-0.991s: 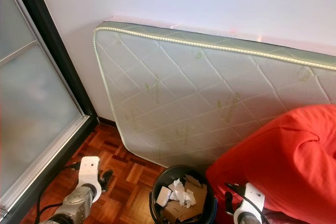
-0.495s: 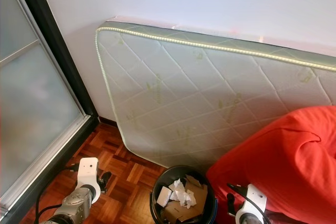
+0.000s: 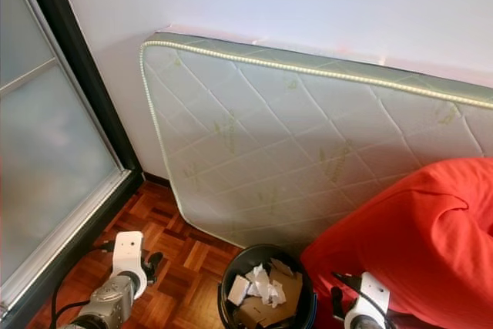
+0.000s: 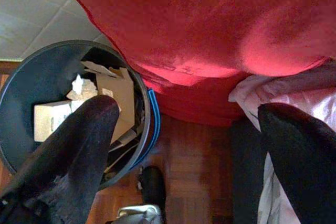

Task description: Clean up the room

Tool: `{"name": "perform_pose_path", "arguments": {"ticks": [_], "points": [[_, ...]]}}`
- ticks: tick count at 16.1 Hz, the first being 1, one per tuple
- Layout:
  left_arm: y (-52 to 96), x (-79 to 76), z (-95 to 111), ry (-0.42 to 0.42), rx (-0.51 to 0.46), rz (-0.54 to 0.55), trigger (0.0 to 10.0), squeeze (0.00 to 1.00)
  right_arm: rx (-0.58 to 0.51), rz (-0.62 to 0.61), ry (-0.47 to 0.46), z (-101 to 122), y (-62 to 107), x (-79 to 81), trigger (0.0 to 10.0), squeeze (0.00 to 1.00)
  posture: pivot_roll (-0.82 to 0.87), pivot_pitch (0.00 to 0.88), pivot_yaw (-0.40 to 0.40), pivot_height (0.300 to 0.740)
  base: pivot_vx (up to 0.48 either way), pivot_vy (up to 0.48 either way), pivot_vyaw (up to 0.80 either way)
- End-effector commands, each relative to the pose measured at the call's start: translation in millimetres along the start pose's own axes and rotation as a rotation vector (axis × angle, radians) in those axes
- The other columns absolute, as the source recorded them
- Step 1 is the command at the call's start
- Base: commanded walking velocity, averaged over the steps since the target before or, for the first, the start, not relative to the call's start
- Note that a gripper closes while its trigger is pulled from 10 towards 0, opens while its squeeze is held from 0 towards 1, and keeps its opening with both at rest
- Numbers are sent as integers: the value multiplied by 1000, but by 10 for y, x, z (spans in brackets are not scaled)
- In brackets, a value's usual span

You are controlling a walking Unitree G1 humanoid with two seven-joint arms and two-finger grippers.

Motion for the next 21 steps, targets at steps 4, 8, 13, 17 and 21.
{"name": "perform_pose_path", "arguments": {"ticks": [4,8,13,17,21], "points": [[30,98,-88,12,32,23,10000,0,29,18,9,-118,25,49,10000,0,167,19,-16,740,0,0,0],[37,82,-118,5,39,17,10000,0,32,18,12,-107,21,53,10000,0,160,35,-11,740,0,0,0],[44,77,-138,3,40,16,10000,0,31,22,12,-101,19,67,10000,0,167,38,-9,740,0,0,0],[45,86,-136,6,39,20,10000,0,32,25,17,-100,18,60,10000,0,170,39,-14,740,0,0,0],[58,125,-165,11,47,26,10000,0,34,27,23,-105,19,59,10000,0,168,36,-13,740,0,0,0]]}}
Point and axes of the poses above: a point about 5 cm out from each wrist's last joint towards the gripper, its own y axis pointing back from the gripper into the wrist, its own z axis along the axis of the wrist's last joint, x = y × z, the point moved 2 cm from there along -y, pointing out of the wrist towards the gripper, and after that the axes turned 8 degrees about y, right-handed, at the moved point
